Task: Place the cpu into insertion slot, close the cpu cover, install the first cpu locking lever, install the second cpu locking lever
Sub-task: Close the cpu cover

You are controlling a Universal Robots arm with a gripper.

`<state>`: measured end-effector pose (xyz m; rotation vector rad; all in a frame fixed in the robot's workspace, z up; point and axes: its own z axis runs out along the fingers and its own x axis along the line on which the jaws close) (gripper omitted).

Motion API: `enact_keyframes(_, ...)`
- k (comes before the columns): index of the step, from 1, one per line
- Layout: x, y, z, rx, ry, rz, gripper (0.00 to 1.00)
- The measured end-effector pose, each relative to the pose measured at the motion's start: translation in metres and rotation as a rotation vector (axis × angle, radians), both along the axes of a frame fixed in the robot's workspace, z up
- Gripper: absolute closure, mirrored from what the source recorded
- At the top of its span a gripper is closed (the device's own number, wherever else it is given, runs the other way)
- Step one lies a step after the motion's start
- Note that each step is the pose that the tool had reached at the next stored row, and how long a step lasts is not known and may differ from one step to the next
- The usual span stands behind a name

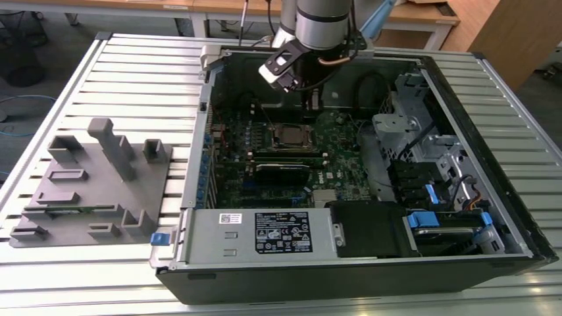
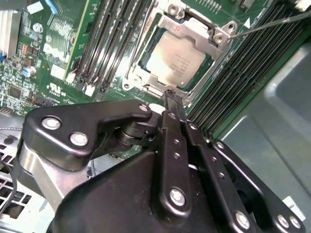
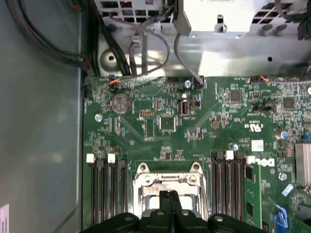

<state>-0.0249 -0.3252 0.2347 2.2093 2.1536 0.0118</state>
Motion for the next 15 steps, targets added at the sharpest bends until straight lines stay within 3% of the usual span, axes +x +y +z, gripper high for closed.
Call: enact_keyframes(15, -0.03, 0.0014, -0.0057, -0.0049, 0.0001, 0.0, 0.9)
